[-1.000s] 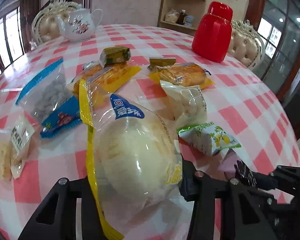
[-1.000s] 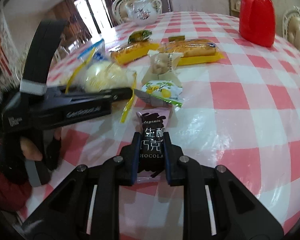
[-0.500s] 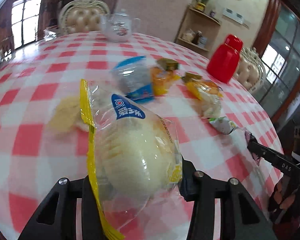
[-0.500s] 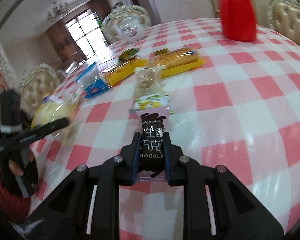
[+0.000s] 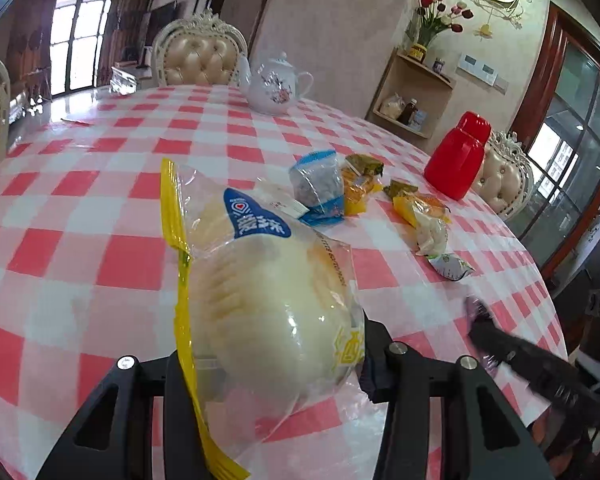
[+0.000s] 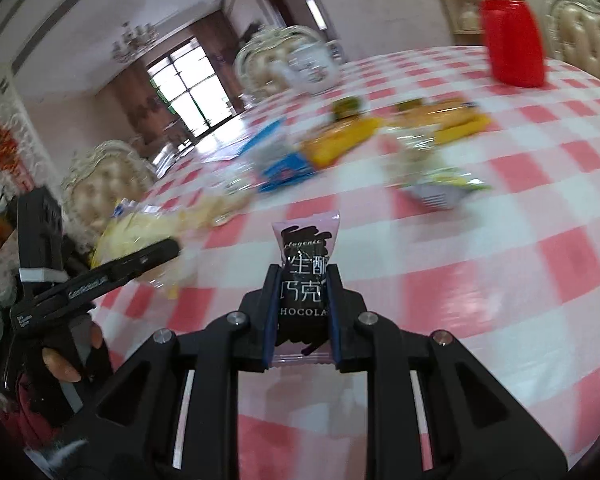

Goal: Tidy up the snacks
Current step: 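Carry the chocolate bar and bun to the clear bin and open both tools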

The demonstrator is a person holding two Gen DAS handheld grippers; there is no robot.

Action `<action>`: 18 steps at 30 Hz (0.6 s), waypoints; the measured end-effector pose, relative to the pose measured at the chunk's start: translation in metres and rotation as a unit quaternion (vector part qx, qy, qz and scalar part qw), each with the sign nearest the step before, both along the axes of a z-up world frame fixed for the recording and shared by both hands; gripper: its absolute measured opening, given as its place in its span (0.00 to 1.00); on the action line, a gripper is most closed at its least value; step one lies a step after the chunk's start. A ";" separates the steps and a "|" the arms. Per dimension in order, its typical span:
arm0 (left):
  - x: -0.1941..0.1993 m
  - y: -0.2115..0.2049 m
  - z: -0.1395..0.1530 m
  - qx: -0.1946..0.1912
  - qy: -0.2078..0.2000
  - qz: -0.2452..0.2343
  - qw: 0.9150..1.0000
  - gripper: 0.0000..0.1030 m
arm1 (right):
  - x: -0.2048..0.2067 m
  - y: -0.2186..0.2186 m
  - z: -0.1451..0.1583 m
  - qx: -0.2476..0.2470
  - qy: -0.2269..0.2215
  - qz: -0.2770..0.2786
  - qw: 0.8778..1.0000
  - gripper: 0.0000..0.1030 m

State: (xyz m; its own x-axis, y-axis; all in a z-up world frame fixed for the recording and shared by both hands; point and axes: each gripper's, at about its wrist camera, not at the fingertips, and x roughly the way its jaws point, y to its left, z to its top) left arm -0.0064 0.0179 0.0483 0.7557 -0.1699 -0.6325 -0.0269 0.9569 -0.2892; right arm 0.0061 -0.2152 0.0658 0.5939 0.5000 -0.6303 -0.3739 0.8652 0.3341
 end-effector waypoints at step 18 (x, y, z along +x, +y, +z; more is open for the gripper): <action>-0.077 0.044 0.017 0.008 -0.021 0.040 0.999 0.46 | -0.023 0.098 -0.007 -0.006 0.004 0.041 0.999 0.24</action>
State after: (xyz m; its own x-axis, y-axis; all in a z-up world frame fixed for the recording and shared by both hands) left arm -0.0838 0.0617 0.0651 0.7919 -0.0977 -0.6028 -0.0926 0.9565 -0.2766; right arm -0.0169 -0.1170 0.0589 0.5457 0.5396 -0.6411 -0.4415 0.8354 0.3274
